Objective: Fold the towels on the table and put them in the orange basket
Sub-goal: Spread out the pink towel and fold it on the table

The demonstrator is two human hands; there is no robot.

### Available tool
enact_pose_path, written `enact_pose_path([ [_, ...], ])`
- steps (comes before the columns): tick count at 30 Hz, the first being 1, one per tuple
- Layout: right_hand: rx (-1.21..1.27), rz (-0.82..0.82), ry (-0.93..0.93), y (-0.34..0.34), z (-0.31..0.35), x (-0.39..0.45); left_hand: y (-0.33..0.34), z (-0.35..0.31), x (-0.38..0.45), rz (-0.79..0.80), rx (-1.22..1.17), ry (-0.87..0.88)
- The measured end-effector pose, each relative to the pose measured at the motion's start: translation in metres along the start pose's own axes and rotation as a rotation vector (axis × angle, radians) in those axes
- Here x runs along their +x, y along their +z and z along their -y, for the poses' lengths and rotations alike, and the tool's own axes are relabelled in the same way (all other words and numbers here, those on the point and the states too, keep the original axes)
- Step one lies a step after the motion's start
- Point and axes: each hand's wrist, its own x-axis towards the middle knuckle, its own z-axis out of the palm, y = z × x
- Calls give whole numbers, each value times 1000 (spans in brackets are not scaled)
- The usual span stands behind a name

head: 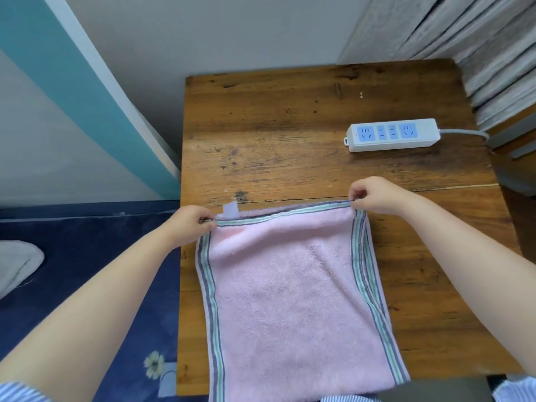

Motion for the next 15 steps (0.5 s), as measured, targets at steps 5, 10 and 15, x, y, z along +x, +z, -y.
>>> enact_pose_path([
  [5, -63, 56, -9, -3, -5, -12, -13, 9, -11, -43, -58, -28],
  [10, -154, 30, 15, -1, -2, -22, -23, 3, -25, -38, 24, -1],
  [15, -184, -213, -105, -29, 15, -43, -56, -16, -47, -170, 136, 76],
])
